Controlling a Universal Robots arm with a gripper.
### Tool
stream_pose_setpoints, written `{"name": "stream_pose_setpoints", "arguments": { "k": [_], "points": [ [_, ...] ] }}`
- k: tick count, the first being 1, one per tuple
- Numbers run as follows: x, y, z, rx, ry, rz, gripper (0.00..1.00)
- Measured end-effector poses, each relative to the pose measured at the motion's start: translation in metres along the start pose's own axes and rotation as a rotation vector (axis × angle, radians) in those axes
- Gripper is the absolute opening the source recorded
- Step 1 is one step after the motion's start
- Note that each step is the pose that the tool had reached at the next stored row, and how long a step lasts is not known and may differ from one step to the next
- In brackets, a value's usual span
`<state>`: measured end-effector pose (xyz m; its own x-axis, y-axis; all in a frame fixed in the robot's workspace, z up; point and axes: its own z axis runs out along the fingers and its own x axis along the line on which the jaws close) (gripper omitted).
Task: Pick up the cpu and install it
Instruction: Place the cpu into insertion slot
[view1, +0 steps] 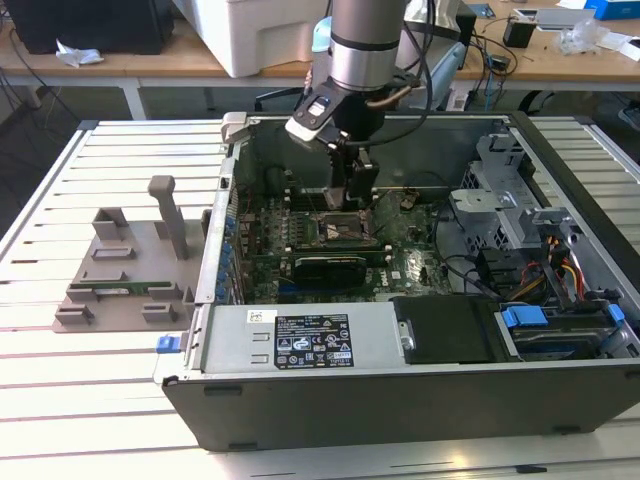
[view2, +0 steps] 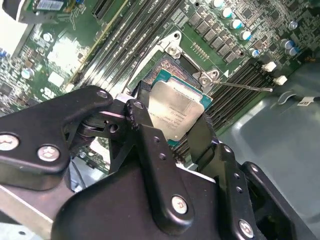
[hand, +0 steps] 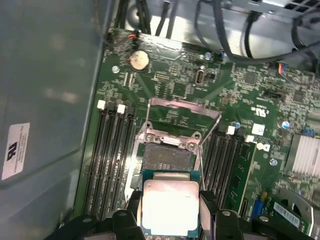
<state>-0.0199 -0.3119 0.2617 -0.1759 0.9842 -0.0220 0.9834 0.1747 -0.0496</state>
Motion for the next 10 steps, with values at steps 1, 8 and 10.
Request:
{"name": "stream_pose_setpoints", "arguments": {
  "k": [1, 8, 10],
  "points": [
    [0.0, 0.0, 0.0001, 0.0011, -0.0031, 0.018, 0.54],
    [-0.0003, 0.0017, 0.0011, 0.0063, -0.0172, 0.101, 0.54],
    [-0.0003, 0.0018, 0.0011, 0.0064, -0.0183, 0.101, 0.54]
  ]
}}
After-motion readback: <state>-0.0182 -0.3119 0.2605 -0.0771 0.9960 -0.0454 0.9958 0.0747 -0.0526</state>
